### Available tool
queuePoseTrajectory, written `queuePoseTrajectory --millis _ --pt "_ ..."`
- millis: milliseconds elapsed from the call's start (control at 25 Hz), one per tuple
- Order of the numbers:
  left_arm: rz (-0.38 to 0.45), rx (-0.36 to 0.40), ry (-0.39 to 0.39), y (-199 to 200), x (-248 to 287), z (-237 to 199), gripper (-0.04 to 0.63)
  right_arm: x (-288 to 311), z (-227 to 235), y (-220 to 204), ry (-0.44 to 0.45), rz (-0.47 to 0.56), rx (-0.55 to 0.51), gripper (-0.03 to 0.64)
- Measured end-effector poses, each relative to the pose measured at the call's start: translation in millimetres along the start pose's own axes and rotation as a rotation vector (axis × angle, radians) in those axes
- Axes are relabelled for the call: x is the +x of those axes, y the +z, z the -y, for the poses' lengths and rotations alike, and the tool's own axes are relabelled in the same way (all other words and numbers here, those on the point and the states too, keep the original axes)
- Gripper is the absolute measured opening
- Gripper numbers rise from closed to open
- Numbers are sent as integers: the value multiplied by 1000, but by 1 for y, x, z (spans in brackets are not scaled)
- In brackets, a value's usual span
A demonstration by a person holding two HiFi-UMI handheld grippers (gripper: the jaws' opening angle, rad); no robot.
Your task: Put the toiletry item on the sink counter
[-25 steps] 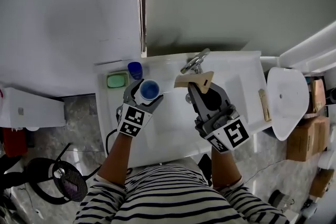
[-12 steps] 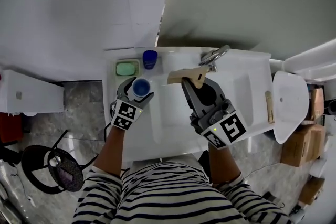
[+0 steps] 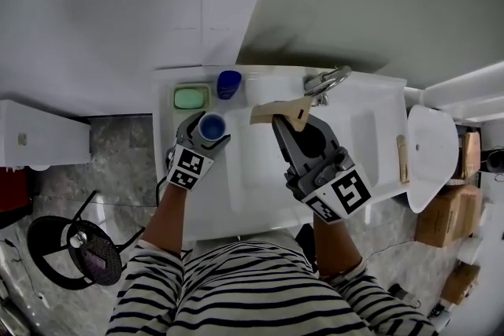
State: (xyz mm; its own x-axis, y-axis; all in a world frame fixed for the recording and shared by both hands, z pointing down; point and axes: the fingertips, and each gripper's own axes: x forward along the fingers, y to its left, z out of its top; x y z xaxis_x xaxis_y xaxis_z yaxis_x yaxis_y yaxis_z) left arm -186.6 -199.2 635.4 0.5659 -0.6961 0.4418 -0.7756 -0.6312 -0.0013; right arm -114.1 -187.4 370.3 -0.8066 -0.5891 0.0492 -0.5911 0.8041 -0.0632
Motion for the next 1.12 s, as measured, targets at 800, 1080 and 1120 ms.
queuePoseTrajectory --millis 800,1080,1120 --pt "31 42 1 6 -8 0 420 -2 -2 7 -8 20 9 20" --pt "111 66 18 45 -47 -3 417 4 -9 11 15 38 23 20" --pt "124 68 30 51 -54 -4 416 5 -10 10 19 38 25 20"
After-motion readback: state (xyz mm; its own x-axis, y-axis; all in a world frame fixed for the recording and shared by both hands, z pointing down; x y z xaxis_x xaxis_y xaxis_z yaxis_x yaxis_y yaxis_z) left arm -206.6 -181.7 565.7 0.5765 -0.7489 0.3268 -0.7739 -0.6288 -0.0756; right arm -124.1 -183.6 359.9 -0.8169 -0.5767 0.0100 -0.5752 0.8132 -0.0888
